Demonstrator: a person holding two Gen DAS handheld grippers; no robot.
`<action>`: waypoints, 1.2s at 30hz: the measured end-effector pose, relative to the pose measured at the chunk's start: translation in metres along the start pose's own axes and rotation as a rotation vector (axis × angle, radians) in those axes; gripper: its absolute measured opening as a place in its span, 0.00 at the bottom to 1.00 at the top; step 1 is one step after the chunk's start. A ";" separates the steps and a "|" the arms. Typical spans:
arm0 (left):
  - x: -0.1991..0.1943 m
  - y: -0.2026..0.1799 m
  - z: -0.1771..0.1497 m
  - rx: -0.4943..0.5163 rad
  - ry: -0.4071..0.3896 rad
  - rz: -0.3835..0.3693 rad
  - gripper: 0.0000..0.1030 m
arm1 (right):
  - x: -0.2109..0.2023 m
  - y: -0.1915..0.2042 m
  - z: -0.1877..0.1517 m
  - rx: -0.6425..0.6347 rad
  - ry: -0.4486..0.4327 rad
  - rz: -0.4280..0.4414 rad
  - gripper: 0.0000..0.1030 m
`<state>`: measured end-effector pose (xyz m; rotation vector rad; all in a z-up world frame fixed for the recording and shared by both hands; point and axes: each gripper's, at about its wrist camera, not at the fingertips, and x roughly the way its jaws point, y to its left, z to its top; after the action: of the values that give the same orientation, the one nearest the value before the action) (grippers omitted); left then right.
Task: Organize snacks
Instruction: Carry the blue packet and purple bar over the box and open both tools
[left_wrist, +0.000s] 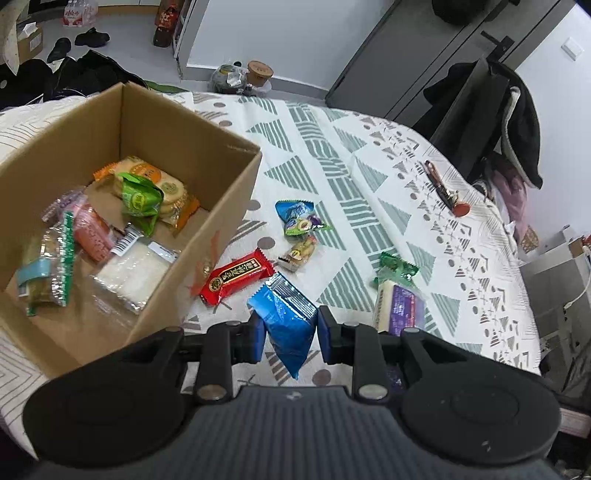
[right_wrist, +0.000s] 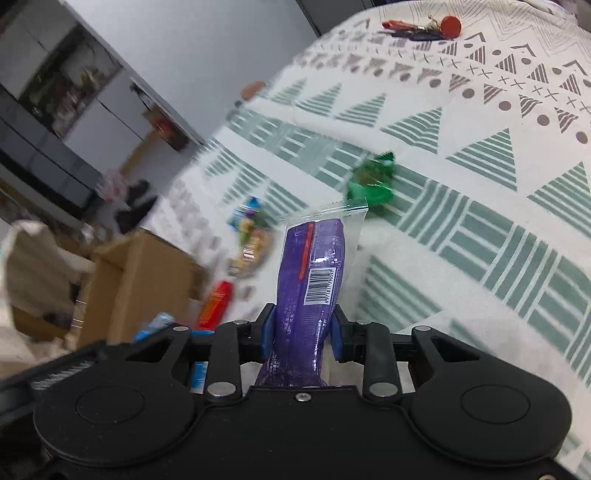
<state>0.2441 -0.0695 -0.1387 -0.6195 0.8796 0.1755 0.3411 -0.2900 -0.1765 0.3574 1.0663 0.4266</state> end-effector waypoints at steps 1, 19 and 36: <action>-0.004 0.000 0.001 -0.003 -0.001 -0.006 0.27 | -0.007 0.004 -0.001 0.001 -0.014 0.017 0.28; -0.075 0.034 0.028 -0.030 -0.065 -0.086 0.27 | -0.055 0.070 -0.015 -0.006 -0.142 0.067 0.28; -0.090 0.112 0.060 -0.130 -0.079 -0.066 0.27 | -0.026 0.145 -0.020 -0.066 -0.129 0.094 0.28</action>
<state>0.1833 0.0654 -0.0901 -0.7570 0.7745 0.1970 0.2893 -0.1760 -0.0958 0.3720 0.9102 0.5147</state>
